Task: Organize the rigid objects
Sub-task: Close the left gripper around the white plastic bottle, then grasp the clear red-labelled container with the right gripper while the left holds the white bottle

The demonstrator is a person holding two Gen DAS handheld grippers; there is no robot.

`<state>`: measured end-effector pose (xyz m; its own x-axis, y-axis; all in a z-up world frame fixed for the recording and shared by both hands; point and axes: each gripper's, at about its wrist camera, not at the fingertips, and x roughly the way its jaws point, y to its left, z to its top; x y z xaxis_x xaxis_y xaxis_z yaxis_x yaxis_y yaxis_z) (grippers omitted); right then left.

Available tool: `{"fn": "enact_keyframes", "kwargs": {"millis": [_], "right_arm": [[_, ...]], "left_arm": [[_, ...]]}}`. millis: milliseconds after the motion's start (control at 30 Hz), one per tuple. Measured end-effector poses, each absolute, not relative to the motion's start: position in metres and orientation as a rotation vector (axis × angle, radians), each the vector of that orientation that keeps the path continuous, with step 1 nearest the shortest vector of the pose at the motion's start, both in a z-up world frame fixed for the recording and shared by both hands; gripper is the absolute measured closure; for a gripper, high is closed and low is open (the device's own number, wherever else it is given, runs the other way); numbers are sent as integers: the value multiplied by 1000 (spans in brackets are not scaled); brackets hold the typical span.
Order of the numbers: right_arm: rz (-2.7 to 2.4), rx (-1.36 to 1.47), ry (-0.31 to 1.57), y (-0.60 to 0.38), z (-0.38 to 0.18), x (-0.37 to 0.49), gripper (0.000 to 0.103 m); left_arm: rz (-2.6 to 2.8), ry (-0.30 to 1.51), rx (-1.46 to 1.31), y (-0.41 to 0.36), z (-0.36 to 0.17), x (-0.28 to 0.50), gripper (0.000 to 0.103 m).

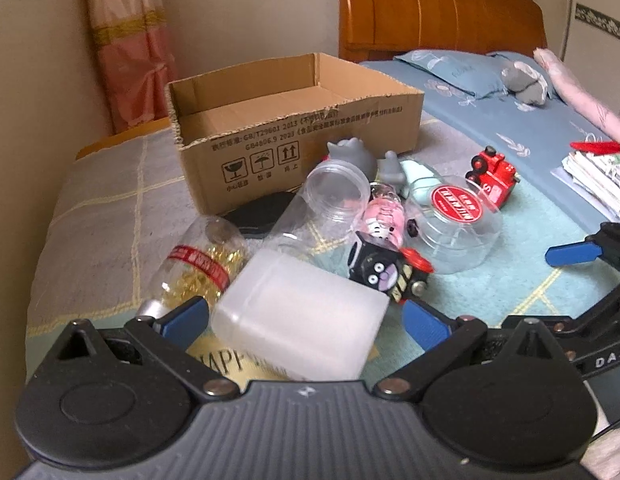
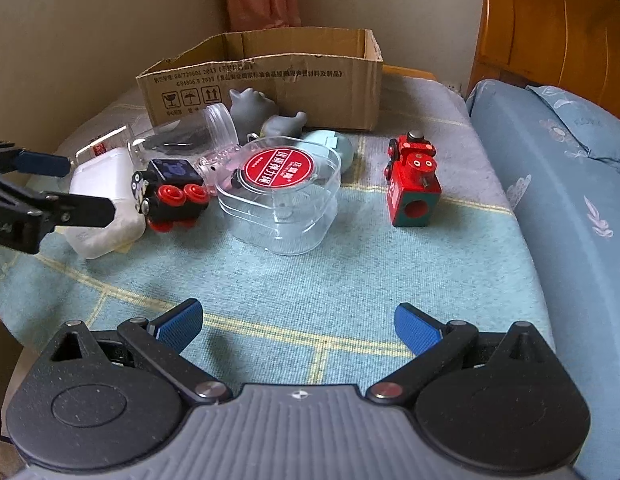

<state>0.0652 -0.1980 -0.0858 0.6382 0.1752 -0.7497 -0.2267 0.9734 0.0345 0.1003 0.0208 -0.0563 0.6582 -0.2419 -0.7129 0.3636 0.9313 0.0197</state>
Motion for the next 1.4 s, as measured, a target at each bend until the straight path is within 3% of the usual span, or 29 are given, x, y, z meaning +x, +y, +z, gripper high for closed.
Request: {"fn": "enact_keyframes", "kwargs": {"millis": [567, 867, 1400], "right_arm": [[276, -156, 811, -197, -90, 62, 0], [271, -150, 791, -198, -91, 58, 0], [288, -155, 774, -188, -91, 71, 0]], "left_arm": [[-451, 827, 319, 11, -67, 111, 1], [-460, 810, 333, 15, -65, 103, 18], [-343, 830, 230, 48, -65, 65, 18]]}}
